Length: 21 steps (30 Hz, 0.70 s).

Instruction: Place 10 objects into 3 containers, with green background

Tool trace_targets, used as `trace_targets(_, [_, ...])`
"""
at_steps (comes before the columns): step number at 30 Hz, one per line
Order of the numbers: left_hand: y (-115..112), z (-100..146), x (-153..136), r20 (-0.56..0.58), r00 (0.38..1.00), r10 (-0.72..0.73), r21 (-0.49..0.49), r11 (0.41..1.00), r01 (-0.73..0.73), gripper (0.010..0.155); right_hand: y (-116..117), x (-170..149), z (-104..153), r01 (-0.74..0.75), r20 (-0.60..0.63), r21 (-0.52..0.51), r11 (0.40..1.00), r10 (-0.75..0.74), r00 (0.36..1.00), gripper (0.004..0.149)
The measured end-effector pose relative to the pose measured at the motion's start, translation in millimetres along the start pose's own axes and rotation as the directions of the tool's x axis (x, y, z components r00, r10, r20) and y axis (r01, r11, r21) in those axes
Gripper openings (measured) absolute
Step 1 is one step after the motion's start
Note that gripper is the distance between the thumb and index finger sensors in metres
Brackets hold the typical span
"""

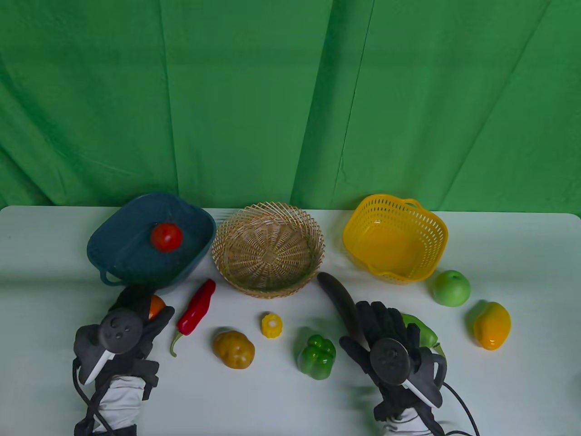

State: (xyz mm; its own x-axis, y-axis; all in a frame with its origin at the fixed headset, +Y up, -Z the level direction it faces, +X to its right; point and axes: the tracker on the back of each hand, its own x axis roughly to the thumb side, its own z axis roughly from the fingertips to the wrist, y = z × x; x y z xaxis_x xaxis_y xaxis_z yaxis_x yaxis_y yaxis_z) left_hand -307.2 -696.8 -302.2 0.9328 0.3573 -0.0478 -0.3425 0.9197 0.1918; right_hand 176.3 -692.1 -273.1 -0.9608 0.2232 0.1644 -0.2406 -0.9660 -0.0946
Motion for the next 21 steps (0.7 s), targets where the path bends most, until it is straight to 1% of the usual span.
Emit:
trace_targets(6, [14,-26,16,0.009,1.0,-0.013,0.045,0.999,0.013,0.073,-1,-1,0,-0.004,-0.005,-0.006,1.0,0.004,1.0,0.081])
trace_targets(11, [18,-49,20,-0.021,0.999,-0.035,0.051,0.998,0.036,0.073,-1,-2,0,-0.01,-0.012,-0.006,1.0,0.01,1.0,0.082])
trace_targets(15, [12,-68,21,-0.056,0.996,-0.067,0.035,0.997,0.069,0.073,-2,-4,0,-0.016,-0.022,-0.006,1.0,0.016,1.0,0.081])
trace_targets(20, [0,-88,23,-0.092,0.982,-0.165,-0.035,0.986,0.162,0.073,-1,-7,-1,-0.027,-0.04,-0.001,1.0,0.027,0.999,0.081])
trace_targets(21, [-2,-90,22,-0.097,0.981,-0.169,-0.036,0.985,0.166,0.073,-1,-7,-1,-0.029,-0.041,0.0,1.0,0.029,0.999,0.081])
